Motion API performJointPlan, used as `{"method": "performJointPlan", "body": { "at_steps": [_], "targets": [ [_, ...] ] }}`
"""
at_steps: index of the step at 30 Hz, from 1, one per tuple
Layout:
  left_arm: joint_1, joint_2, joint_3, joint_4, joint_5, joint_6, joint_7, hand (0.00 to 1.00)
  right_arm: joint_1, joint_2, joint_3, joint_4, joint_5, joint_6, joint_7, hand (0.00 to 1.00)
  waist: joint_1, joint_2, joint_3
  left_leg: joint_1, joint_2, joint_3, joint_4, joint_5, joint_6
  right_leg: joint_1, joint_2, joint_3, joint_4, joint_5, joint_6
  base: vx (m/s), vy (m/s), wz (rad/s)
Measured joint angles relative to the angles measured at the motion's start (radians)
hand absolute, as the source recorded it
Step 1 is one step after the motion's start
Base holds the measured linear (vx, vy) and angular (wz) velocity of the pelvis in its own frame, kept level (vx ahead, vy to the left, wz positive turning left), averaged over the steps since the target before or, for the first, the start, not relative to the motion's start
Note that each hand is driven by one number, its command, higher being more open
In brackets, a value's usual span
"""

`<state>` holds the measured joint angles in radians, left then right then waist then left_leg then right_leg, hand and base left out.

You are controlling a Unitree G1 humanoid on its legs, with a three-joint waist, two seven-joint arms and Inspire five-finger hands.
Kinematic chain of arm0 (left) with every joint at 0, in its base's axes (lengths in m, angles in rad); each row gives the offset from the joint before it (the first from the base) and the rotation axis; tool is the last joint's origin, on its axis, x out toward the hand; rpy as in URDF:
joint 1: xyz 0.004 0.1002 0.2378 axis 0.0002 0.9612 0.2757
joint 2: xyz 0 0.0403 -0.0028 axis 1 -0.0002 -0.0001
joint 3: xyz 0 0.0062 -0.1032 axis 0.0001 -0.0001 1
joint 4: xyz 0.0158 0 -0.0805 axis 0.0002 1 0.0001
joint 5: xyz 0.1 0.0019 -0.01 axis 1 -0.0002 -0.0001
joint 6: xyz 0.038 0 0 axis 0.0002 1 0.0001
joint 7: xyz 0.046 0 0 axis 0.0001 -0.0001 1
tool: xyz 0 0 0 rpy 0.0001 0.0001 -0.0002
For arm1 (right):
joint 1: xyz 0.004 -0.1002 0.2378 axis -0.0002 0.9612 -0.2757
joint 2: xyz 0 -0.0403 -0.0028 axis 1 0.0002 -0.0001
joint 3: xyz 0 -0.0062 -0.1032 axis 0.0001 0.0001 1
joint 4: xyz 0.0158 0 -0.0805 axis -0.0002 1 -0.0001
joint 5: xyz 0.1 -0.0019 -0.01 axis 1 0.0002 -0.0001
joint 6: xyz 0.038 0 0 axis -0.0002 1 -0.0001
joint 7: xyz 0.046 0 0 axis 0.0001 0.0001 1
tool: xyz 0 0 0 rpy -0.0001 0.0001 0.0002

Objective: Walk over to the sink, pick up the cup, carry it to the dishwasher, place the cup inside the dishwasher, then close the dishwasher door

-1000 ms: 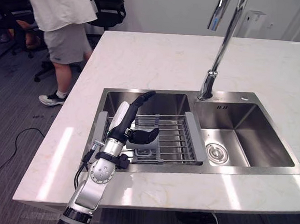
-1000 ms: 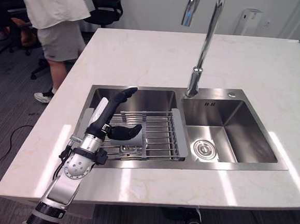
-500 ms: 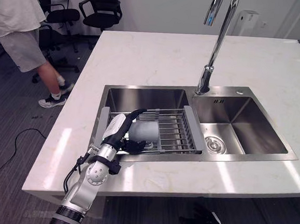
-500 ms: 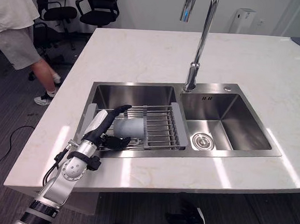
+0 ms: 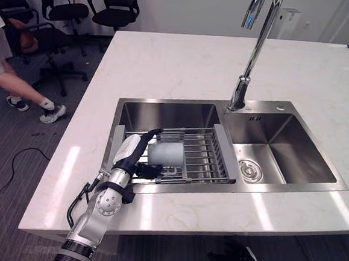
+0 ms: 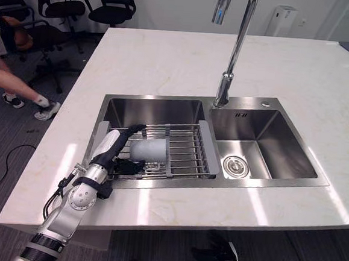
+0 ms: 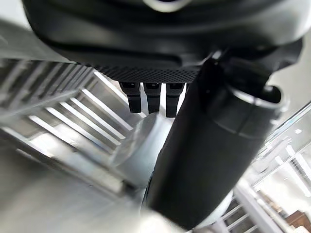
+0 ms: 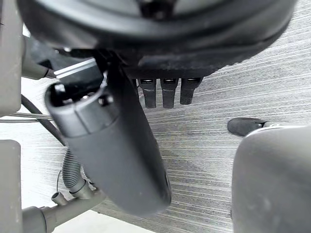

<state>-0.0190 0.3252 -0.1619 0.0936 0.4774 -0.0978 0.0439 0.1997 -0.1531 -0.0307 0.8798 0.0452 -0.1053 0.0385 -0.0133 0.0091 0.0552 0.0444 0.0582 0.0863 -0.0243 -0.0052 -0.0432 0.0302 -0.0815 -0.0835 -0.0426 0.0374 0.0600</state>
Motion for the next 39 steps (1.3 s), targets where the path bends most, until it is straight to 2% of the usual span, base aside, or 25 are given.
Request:
{"method": "performJointPlan", "body": {
  "at_steps": [10, 21, 22, 39],
  "targets": [
    [-0.024, 0.052, -0.003, 0.002, 0.079, 0.002, -0.010, 0.90, 0.007, -0.001, 0.000, 0.001, -0.010, 0.001, 0.005, 0.90, -0.012, -0.005, 0.001, 0.000, 0.000, 0.014, -0.004, -0.001, 0.000, -0.006, 0.000, 0.016, -0.013, 0.009, 0.003, -0.02, -0.003, -0.05],
    [-0.040, 0.067, -0.027, 0.002, 0.142, 0.000, -0.028, 0.90, 0.005, -0.001, 0.000, 0.018, -0.010, 0.001, 0.006, 0.90, -0.015, -0.005, 0.001, -0.001, -0.002, 0.013, -0.006, 0.000, 0.000, -0.006, -0.001, 0.016, -0.019, 0.014, 0.003, 0.00, -0.001, 0.00],
    [-0.042, 0.067, -0.031, 0.002, 0.144, 0.001, -0.028, 0.30, 0.005, -0.001, 0.000, 0.018, -0.010, 0.001, 0.006, 0.90, -0.015, -0.005, 0.001, -0.001, -0.002, 0.013, -0.006, 0.000, 0.000, -0.006, -0.001, 0.016, -0.020, 0.014, 0.003, 0.00, 0.000, 0.00],
    [-0.076, 0.057, -0.061, 0.028, 0.140, 0.021, -0.024, 0.30, 0.003, -0.001, 0.009, 0.043, -0.010, 0.002, 0.006, 0.90, -0.015, -0.014, -0.006, -0.002, -0.011, 0.010, -0.007, 0.003, 0.005, 0.002, -0.009, 0.014, -0.042, 0.031, 0.007, -0.02, -0.006, -0.01]
  ]
}}
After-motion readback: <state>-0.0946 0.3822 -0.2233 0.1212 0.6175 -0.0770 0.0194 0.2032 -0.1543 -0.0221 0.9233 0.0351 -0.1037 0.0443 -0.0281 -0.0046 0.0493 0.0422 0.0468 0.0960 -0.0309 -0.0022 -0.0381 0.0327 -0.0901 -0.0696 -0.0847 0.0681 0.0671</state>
